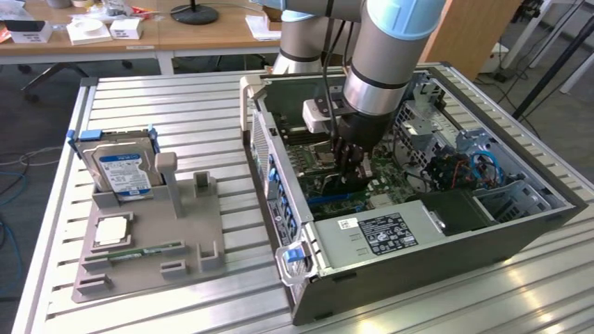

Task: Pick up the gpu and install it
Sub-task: 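Insert the gpu into the slot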

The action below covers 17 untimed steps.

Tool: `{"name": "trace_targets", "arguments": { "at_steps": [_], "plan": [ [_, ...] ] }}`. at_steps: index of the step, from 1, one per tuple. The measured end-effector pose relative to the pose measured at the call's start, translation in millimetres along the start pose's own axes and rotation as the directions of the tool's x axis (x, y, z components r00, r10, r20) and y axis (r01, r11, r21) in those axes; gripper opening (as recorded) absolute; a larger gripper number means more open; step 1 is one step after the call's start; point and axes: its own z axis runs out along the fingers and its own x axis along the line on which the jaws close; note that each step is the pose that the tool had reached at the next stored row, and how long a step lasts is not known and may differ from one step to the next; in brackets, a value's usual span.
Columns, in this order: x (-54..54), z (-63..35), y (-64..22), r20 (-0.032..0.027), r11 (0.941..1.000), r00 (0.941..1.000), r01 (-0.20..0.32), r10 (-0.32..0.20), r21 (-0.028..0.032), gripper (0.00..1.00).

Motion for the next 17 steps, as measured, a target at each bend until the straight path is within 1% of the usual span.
{"name": "trace_targets", "arguments": {
  "at_steps": [17],
  "plan": [
    [0.0, 1.2, 0.0, -0.0004, 1.0000, 1.0000, 0.000, 0.000, -0.0001, 0.26]
  ]
}}
